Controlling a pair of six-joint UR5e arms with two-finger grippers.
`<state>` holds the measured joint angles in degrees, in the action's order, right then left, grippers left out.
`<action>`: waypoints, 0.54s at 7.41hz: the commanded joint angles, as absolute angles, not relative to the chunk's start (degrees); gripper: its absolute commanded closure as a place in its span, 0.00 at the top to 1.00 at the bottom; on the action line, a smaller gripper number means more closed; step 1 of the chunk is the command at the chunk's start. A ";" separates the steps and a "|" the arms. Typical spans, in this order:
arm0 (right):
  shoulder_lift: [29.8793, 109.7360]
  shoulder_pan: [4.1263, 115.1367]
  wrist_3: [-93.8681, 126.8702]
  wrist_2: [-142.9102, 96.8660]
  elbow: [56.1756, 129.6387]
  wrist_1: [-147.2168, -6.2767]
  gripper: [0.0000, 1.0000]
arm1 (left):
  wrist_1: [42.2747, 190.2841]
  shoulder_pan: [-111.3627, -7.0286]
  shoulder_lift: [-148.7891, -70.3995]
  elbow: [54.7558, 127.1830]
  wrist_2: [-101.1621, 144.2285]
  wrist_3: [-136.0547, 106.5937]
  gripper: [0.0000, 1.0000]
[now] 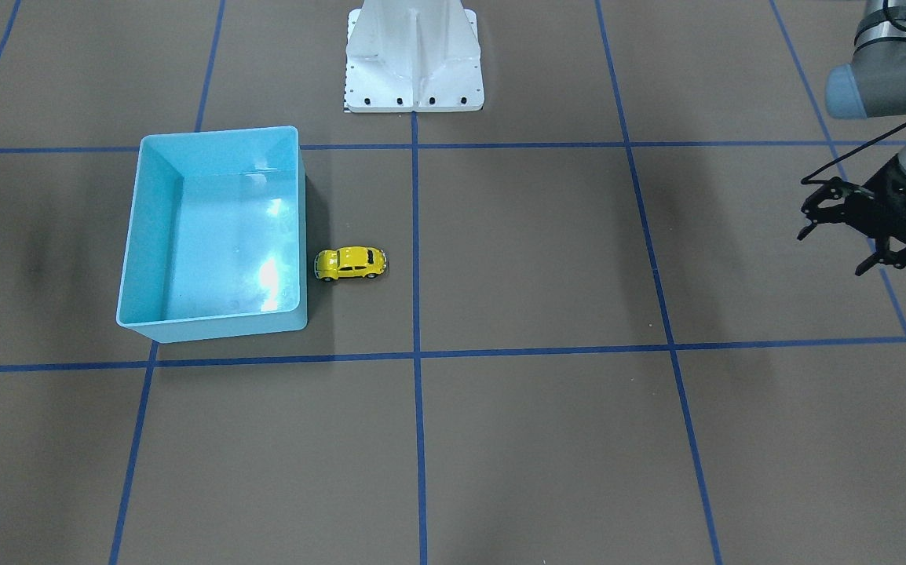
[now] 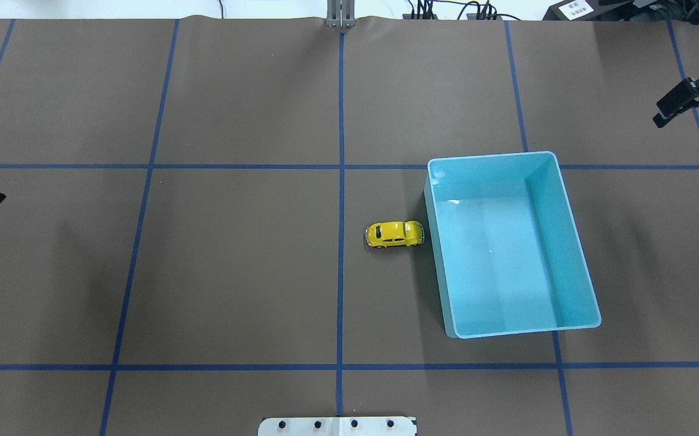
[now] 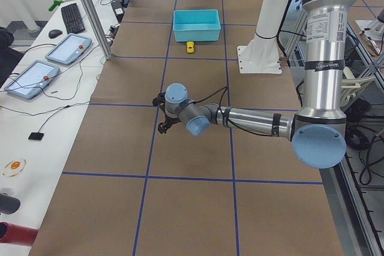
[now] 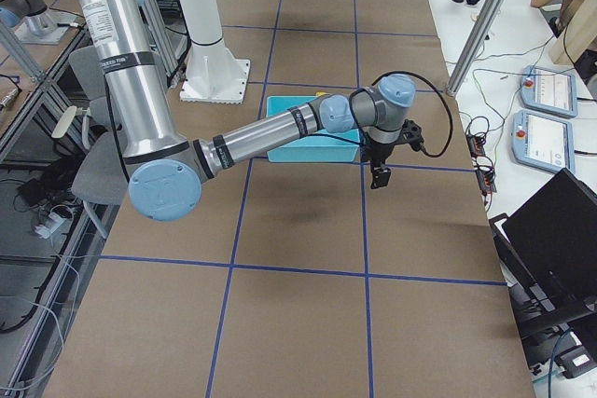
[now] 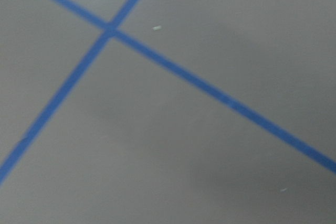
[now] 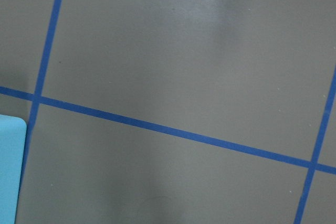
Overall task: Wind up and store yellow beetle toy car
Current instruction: 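Move the right gripper over the car beside the tray and lower it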
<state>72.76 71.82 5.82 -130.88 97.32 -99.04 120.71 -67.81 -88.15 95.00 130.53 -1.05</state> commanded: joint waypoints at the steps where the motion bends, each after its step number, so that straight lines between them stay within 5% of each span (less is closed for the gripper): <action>1: 70.49 66.48 5.80 -130.96 101.04 -99.05 1.00 | 99.58 -78.61 -89.03 96.67 136.30 -0.62 1.00; 4: 67.50 55.07 4.84 -129.22 109.29 -99.23 1.00 | 83.45 -85.33 -89.30 102.11 135.62 -0.53 1.00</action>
<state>68.08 60.49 5.39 -130.87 104.67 -99.11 90.02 -82.65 -89.24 100.01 135.83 -0.61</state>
